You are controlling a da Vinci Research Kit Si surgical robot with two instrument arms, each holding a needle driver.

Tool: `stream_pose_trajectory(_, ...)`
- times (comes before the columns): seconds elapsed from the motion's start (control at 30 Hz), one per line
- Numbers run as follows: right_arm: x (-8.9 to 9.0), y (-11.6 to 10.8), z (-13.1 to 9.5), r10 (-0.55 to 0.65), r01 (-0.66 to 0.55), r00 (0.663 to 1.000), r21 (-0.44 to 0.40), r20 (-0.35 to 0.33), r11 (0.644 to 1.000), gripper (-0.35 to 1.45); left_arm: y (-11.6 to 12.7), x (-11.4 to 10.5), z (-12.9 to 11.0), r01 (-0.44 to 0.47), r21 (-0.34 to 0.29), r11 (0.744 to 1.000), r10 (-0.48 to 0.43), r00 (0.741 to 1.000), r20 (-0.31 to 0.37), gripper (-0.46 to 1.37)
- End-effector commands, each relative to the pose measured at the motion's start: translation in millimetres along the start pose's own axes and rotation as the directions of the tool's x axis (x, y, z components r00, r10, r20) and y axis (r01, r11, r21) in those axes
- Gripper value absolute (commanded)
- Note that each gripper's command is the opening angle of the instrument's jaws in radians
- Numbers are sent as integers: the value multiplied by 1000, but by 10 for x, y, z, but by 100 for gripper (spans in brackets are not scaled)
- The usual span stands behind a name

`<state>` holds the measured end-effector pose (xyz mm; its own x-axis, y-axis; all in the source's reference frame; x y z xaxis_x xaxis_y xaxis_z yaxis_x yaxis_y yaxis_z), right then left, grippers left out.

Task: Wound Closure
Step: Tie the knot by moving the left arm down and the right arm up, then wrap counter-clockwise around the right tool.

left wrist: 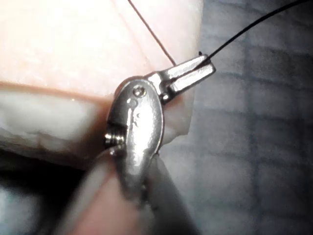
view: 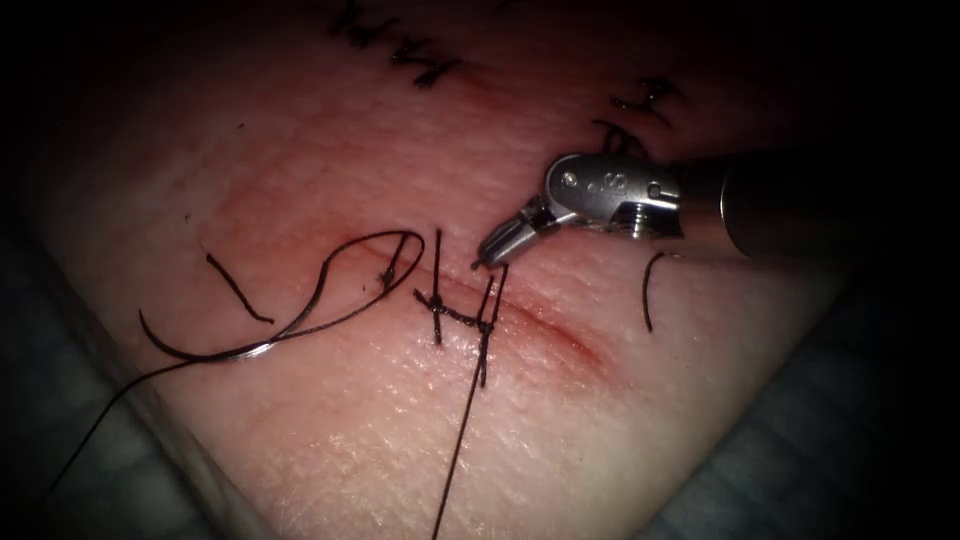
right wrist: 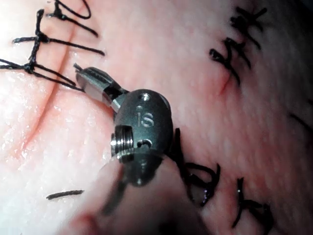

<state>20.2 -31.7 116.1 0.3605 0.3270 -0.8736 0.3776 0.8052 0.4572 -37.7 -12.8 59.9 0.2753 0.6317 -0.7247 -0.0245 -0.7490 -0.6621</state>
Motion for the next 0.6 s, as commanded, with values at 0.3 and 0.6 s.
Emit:
stream_pose_trajectory(0.3,2,4,6,3,-3,1000,-9,-1,1000,-35,-4,7,0,-16,-8,1000,16,1000,1,-35)
stream_pose_trajectory(0.6,4,-1,6,6,-6,1000,-29,-11,1000,69,-24,41,7,-62,-13,998,62,998,4,-35)
